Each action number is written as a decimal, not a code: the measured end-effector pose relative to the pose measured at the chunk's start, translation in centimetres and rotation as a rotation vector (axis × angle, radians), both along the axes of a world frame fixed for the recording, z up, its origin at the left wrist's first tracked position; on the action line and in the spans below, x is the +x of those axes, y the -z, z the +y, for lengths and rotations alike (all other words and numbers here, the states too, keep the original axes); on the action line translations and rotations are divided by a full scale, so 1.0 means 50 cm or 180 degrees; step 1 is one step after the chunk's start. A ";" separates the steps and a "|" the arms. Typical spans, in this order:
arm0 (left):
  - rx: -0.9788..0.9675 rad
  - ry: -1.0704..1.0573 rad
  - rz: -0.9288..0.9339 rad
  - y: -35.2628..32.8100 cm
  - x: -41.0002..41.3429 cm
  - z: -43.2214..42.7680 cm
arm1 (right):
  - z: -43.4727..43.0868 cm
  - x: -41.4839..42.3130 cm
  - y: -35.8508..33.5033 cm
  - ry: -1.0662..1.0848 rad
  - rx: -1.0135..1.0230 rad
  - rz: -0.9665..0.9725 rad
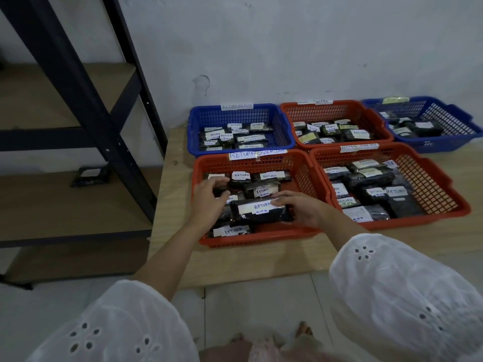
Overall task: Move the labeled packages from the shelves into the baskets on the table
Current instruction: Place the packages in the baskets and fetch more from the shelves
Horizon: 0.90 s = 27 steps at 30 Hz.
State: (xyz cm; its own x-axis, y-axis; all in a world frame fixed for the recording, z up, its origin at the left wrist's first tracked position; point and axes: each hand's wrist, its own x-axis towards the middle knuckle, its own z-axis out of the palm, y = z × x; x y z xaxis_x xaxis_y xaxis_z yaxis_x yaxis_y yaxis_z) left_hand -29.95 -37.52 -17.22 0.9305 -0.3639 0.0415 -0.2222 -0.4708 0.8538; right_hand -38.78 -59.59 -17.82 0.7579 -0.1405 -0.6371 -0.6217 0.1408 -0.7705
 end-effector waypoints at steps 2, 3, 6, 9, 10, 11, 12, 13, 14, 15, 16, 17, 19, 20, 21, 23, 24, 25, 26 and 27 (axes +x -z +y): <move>0.0279 -0.0418 -0.0812 0.006 0.004 0.013 | -0.013 -0.010 0.007 0.0009 -0.0191 0.0194; 0.0452 -0.0619 -0.0939 0.012 0.008 0.021 | -0.017 -0.012 0.009 0.0066 -0.0255 0.0279; 0.0889 -0.0891 -0.0782 0.038 0.010 0.034 | -0.020 -0.007 0.006 0.0287 -0.0574 0.0491; 0.1017 -0.0974 -0.0557 0.066 -0.002 0.044 | -0.023 -0.001 0.009 0.0456 -0.0926 0.0606; 0.0954 -0.0966 -0.0473 0.074 -0.004 0.048 | -0.024 0.000 0.013 0.0483 -0.1022 0.0641; 0.0862 -0.0928 -0.0374 0.081 -0.005 0.050 | -0.024 0.001 0.017 0.0480 -0.1127 0.0683; 0.0758 -0.0855 -0.0257 0.085 -0.004 0.051 | -0.023 0.002 0.021 0.0456 -0.1230 0.0735; 0.0664 -0.0753 -0.0129 0.087 -0.002 0.051 | -0.022 0.005 0.024 0.0406 -0.1331 0.0802; 0.0608 -0.0643 -0.0025 0.088 0.000 0.050 | -0.020 0.007 0.026 0.0326 -0.1430 0.0870; 0.0597 -0.0563 0.0025 0.089 0.001 0.050 | -0.018 0.011 0.030 0.0210 -0.1529 0.0934; 0.0606 -0.0528 0.0032 0.089 0.001 0.049 | -0.012 0.014 0.031 0.0085 -0.1637 0.0989; 0.0608 -0.0527 0.0028 0.089 0.002 0.049 | -0.008 0.017 0.032 -0.0053 -0.1752 0.1021; 0.0595 -0.0559 0.0032 0.090 0.002 0.049 | 0.000 0.021 0.040 -0.0274 -0.1945 0.1031; 0.0589 -0.0572 0.0026 0.091 0.002 0.049 | 0.002 0.023 0.046 -0.0371 -0.2012 0.1023; 0.0586 -0.0579 0.0016 0.092 0.002 0.049 | 0.004 0.023 0.050 -0.0451 -0.2052 0.1018; 0.0577 -0.0581 0.0008 0.093 0.002 0.049 | 0.003 0.021 0.053 -0.0591 -0.2095 0.1011; 0.0573 -0.0575 0.0009 0.094 0.003 0.049 | 0.002 0.020 0.054 -0.0663 -0.2117 0.1014; 0.0571 -0.0570 0.0012 0.095 0.003 0.049 | 0.001 0.019 0.055 -0.0719 -0.2145 0.1023; 0.0571 -0.0568 0.0015 0.095 0.003 0.049 | 0.001 0.019 0.056 -0.0758 -0.2183 0.1022; 0.0577 -0.0567 0.0018 0.096 0.003 0.049 | 0.000 0.020 0.056 -0.0758 -0.2231 0.1017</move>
State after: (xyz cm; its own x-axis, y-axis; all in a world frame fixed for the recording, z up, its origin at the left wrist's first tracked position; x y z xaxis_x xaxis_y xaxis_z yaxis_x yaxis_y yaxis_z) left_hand -29.78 -35.07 -22.00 0.9807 -0.1950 -0.0149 -0.1173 -0.6476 0.7529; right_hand -37.79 -59.57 -20.62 0.6139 -0.4456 -0.6516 -0.7793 -0.4735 -0.4104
